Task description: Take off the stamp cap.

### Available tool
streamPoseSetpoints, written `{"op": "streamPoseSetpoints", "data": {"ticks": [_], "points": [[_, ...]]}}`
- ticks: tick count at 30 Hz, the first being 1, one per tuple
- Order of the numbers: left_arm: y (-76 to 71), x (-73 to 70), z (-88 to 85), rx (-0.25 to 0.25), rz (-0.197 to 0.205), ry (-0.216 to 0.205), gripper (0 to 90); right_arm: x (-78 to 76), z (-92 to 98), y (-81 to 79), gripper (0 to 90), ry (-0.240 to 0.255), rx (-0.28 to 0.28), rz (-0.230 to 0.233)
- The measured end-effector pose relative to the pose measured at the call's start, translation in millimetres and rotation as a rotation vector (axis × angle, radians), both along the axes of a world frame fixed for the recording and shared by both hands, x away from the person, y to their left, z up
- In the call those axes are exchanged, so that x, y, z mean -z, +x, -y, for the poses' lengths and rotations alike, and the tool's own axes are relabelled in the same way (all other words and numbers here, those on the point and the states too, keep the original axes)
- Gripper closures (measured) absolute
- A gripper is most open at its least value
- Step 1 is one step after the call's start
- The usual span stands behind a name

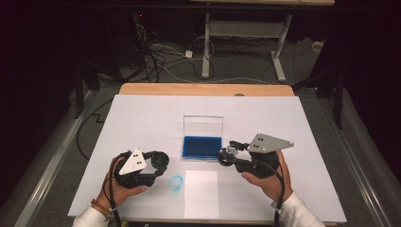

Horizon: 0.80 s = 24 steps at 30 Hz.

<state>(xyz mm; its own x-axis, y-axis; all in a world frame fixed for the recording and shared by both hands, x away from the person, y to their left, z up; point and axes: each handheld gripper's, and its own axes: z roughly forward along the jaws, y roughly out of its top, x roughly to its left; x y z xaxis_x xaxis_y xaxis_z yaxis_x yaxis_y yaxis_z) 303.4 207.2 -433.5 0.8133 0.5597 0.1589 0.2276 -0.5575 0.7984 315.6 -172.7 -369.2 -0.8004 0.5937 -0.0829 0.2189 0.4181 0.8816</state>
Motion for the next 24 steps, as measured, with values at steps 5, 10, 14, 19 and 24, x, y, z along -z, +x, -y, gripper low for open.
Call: {"op": "streamPoseSetpoints", "data": {"ticks": [5,10,14,19,24], "points": [[-3.0,-0.1,-6.2,-0.009,0.002,0.000,36.7,1.5,4.9,-0.1,57.3,-0.006,0.006,-0.003],[-9.2,3.3,-12.8,-0.011,-0.002,0.015,36.7,2.6,8.3,0.1,57.3,-0.016,0.016,-0.002],[-13.5,6.1,-19.4,-0.022,-0.012,0.012,36.7,2.0,11.0,1.5,57.3,-0.013,0.021,0.000],[-18.2,10.0,-27.8,-0.037,-0.021,0.009,36.7,1.9,12.9,3.6,57.2,-0.013,0.026,0.001],[-20.6,15.0,-35.8,-0.050,-0.042,0.007,36.7,3.0,14.5,6.4,57.3,-0.014,0.039,-0.001]]}}
